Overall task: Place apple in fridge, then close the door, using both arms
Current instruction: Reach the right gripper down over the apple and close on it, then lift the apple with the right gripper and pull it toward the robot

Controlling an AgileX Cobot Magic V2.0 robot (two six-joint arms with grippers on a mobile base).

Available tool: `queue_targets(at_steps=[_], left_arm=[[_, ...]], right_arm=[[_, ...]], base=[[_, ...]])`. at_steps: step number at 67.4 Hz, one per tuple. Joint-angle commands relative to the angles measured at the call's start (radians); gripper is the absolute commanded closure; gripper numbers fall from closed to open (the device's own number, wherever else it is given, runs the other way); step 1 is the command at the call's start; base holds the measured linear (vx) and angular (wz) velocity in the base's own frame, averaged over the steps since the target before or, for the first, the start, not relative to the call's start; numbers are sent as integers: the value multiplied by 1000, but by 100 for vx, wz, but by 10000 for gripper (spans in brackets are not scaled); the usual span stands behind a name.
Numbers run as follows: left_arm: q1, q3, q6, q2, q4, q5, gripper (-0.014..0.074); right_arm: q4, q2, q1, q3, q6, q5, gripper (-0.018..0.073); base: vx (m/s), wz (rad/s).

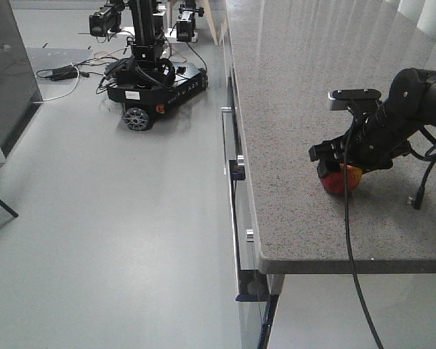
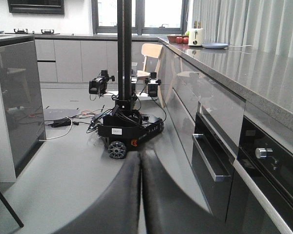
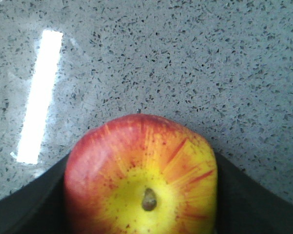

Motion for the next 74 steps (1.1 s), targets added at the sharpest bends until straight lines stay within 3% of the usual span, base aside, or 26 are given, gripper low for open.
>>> queue_targets(at_steps=[1, 16, 38, 59, 74], left_arm=[[3, 29, -2, -16, -9, -77, 602], [3, 29, -2, -16, -9, -77, 602], [3, 29, -2, -16, -9, -77, 602], [3, 29, -2, -16, -9, -77, 602], [3, 29, -2, -16, -9, -77, 602]], right_arm=[[0, -58, 2, -32, -13, -39, 312], [4, -127, 2, -32, -13, 50, 386], [25, -342, 29, 3, -23, 72, 391], [28, -637, 246, 297, -39, -87, 391], [41, -854, 428, 477, -39, -110, 391]], base=[[0, 0], [0, 0], [0, 0], [0, 0], [0, 0]])
